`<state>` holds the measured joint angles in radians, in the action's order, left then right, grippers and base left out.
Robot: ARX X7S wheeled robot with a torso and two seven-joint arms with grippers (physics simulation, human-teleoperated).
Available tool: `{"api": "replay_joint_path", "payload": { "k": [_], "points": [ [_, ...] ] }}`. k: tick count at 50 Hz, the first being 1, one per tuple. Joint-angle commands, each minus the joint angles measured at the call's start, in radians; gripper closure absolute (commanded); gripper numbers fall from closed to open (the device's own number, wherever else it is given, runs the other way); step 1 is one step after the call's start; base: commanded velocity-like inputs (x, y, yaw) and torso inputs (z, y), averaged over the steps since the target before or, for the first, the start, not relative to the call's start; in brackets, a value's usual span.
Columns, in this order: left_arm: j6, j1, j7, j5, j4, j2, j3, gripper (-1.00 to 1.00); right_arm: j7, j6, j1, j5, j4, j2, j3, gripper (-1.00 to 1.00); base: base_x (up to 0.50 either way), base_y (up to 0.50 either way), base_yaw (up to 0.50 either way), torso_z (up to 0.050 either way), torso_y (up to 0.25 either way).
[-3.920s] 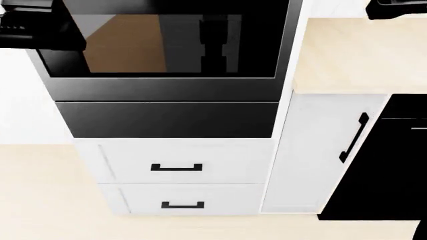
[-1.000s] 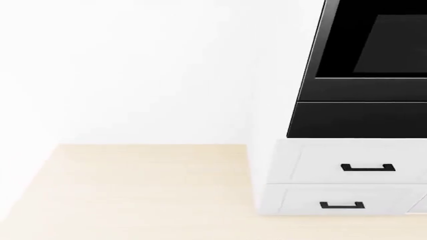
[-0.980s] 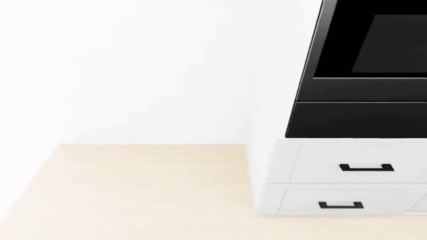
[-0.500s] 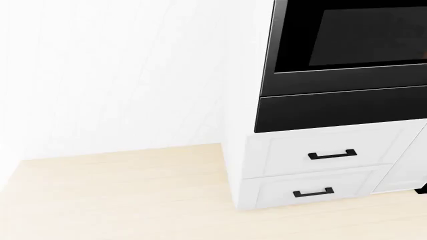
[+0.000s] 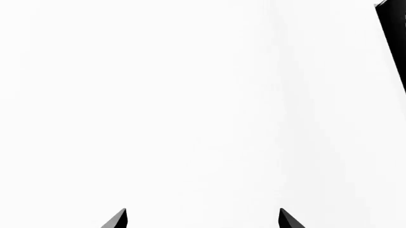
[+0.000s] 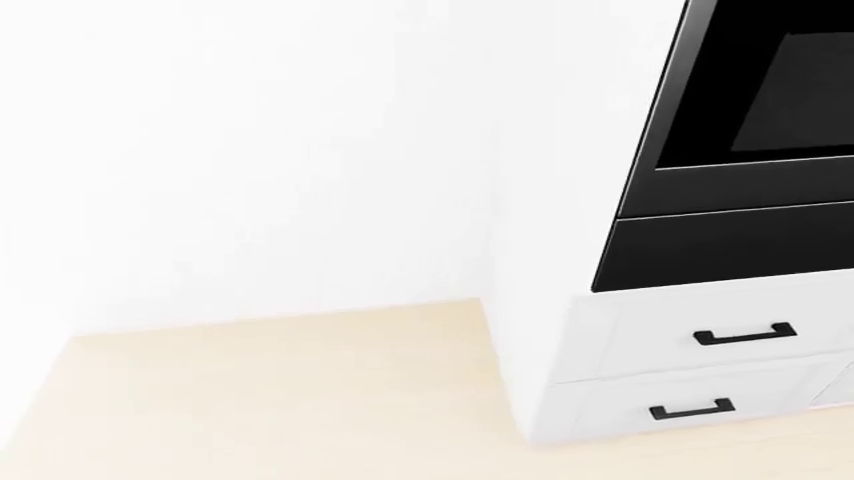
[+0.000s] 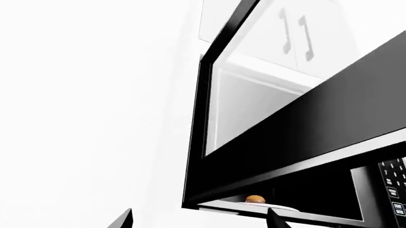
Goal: Close the microwave door
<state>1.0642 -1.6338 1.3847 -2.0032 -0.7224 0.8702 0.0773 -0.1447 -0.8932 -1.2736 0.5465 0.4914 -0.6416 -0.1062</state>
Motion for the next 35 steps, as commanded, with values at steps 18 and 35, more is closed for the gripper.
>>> {"api": "replay_joint_path", "payload": {
  "k": [18, 35],
  "points": [
    [-0.019, 0.006, -0.009, 0.006, -0.01, 0.005, 0.018, -1.0, -0.006, -0.035, -0.025, 0.054, -0.016, 0.013, -0.049, -1.0, 0.33, -0.37, 0.0, 0.0, 0.0],
    [-0.032, -0.002, -0.005, 0.001, -0.014, 0.014, 0.029, -1.0, -0.011, -0.004, -0.017, 0.027, 0.009, 0.001, -0.03, -1.0, 0.03, -0.01, 0.0, 0.0, 0.001]
  ]
}}
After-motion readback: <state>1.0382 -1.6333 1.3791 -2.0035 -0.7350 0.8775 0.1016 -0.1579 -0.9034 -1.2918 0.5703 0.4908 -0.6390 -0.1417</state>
